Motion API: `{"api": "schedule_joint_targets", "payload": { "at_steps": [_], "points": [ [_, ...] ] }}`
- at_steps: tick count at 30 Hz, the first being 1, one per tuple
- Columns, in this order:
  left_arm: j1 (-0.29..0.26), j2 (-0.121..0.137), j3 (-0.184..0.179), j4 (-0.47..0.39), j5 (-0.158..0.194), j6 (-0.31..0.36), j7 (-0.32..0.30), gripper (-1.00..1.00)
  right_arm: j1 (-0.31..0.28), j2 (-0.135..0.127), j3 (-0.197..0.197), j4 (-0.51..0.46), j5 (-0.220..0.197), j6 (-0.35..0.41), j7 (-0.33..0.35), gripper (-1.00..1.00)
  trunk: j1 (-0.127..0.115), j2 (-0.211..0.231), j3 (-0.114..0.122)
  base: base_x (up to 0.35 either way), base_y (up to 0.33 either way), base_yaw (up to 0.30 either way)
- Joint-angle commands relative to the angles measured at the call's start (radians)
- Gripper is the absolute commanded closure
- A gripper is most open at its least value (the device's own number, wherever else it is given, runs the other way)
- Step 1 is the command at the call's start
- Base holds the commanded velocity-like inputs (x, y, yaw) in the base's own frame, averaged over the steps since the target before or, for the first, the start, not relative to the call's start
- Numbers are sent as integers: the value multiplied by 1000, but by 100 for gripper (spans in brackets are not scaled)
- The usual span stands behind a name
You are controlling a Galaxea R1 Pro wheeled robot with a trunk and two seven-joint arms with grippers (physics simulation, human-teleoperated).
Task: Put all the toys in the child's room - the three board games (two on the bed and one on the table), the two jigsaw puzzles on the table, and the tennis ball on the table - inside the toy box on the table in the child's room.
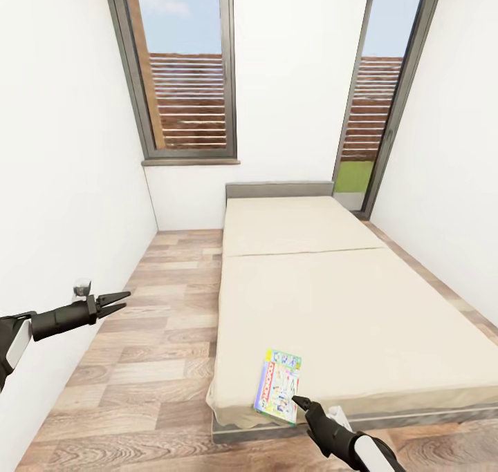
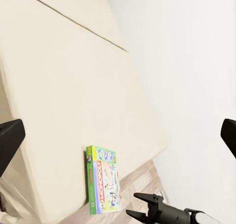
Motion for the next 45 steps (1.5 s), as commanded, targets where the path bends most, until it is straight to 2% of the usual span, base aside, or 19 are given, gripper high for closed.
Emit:
{"api": "schedule_joint_targets", "payload": {
  "at_steps": [1,5,10,14,20,33,45],
  "points": [
    [-1,0,0,0,2,9,-4,-100,-1,1,-5,0,-3,9,2,-100,4,-8,-4,0,0,0],
    [-1,0,0,0,2,9,-10,-100,-2,1,-5,-1,-2,36,2,-100,19,-36,-17,0,0,0],
    [-1,1,0,0,2,9,-11,-100,-2,1,-4,-2,-2,51,6,-100,19,-36,-17,0,0,0],
    [-1,1,0,0,2,9,-12,-100,-2,1,-4,-2,-1,52,38,-100,19,-36,-17,0,0,0],
    [-1,2,0,0,2,9,-12,-100,-2,1,-4,-3,1,51,73,-100,42,-78,-35,0,0,0],
    [-1,4,0,0,3,8,-13,-100,-2,-2,0,-3,1,51,77,-100,42,-78,-35,0,0,0],
    [-1,3,0,0,3,9,-13,-100,-2,-5,0,-3,2,51,78,-100,88,-162,-73,0,0,0]
  ]
}}
